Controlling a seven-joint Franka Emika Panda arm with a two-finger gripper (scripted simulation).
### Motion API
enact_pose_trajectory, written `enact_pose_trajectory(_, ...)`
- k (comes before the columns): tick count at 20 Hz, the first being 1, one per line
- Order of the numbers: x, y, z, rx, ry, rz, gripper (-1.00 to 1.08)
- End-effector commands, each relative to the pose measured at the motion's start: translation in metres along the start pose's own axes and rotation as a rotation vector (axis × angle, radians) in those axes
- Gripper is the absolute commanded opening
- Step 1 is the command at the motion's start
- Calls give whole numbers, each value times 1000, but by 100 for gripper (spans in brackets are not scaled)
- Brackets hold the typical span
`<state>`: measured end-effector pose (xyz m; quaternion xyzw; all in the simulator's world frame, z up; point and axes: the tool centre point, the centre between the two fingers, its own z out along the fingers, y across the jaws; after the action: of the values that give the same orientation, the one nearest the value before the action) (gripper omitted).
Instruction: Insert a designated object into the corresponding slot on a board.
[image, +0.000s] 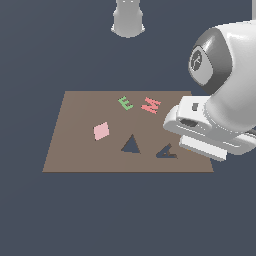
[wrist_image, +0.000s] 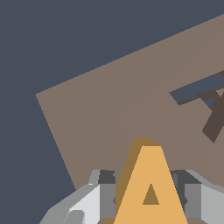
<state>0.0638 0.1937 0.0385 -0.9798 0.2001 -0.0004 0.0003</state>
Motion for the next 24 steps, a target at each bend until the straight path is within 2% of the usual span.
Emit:
enact_pose_trajectory(1, 12, 5, -1, 0, 0, 120, -100)
enact_pose_trajectory(12, 47, 34, -1, -1, 0, 552, -100)
enact_pose_trajectory(18, 56, 48, -2, -1, 0, 705, -100)
enact_pose_trajectory(24, 60, 58, -2, -1, 0, 801, -100)
